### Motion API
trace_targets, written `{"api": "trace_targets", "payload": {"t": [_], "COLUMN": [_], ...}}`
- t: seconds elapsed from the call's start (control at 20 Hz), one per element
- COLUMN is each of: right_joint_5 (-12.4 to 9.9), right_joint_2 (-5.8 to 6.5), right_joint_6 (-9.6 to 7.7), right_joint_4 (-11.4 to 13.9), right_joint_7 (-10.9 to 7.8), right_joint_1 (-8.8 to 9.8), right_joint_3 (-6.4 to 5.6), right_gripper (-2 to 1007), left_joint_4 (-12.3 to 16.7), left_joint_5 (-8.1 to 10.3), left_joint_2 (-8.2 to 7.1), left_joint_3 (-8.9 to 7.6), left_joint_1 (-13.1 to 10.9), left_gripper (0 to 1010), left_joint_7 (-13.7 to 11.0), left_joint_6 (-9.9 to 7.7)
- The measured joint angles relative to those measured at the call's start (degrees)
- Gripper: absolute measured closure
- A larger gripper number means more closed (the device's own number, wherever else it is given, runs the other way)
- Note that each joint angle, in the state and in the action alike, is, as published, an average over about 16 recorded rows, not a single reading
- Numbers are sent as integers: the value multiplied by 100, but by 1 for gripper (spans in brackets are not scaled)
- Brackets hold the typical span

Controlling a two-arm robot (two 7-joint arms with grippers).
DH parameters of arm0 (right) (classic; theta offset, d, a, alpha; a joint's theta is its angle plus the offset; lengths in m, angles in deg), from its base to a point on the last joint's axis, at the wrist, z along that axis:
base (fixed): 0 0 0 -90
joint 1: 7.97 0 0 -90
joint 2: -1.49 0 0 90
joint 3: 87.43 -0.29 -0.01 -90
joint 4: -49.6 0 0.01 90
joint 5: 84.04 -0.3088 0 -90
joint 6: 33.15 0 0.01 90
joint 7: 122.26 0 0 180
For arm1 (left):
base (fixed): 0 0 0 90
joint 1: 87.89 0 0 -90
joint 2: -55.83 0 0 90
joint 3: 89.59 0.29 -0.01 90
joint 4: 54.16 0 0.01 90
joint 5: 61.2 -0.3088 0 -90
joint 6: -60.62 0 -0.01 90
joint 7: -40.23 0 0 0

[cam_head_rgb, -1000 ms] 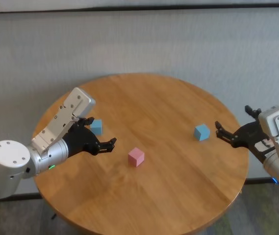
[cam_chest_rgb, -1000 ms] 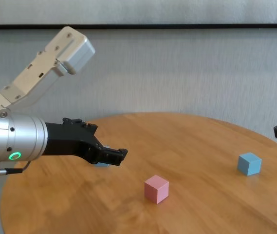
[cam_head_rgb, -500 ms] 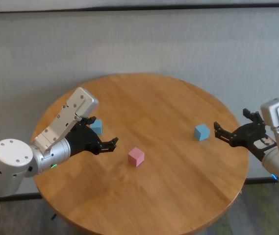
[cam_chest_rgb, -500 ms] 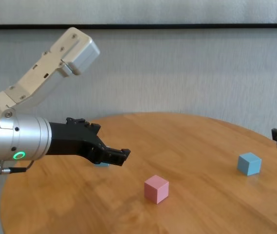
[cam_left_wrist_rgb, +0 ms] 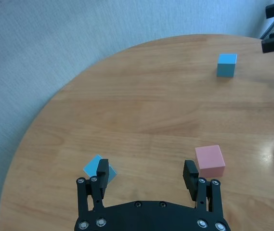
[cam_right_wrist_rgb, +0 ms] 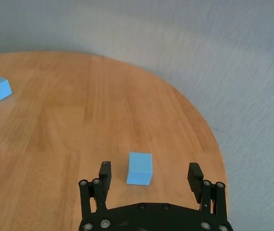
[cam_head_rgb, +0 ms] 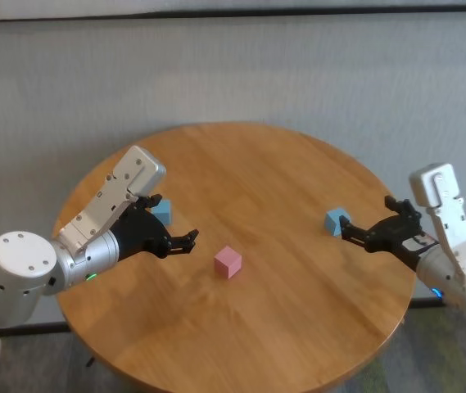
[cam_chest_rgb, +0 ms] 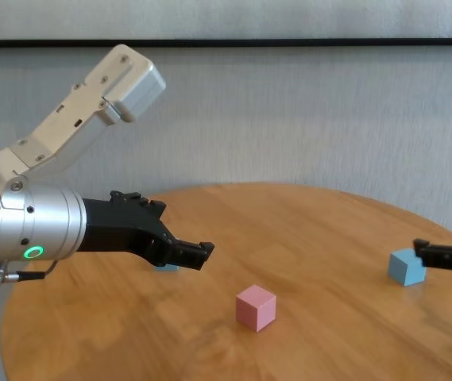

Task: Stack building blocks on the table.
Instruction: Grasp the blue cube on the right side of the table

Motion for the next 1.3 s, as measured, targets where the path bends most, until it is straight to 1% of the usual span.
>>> {"api": "trace_targets", "payload": {"t": [0.25,0.5,0.95,1.15,1.3], "right_joint_5": [103,212,314,342,374], "right_joint_2": [-194,-419,-861,-1022,-1116], "right_joint_6": [-58,-57,-54,-67,-68], "right_joint_4": [-359,-759,-1413,-1626,-1751], "right_joint_7": [-119,-142,-64,-42,-42], "right_joint_1": [-234,-454,-763,-865,-928], "right_joint_3": [80,107,43,8,-7], "right_gripper": [0,0,0,0,0], "left_joint_4": [-9,-14,-20,-21,-23], "left_joint_5": [-5,-8,-12,-14,-14], "left_joint_2": [4,6,9,10,11], "left_joint_3": [8,12,17,18,19], "left_joint_1": [10,15,20,22,23], "left_gripper": [9,9,9,10,10], "left_joint_7": [-2,-2,-1,-1,-1], "left_joint_6": [5,9,13,14,15]}}
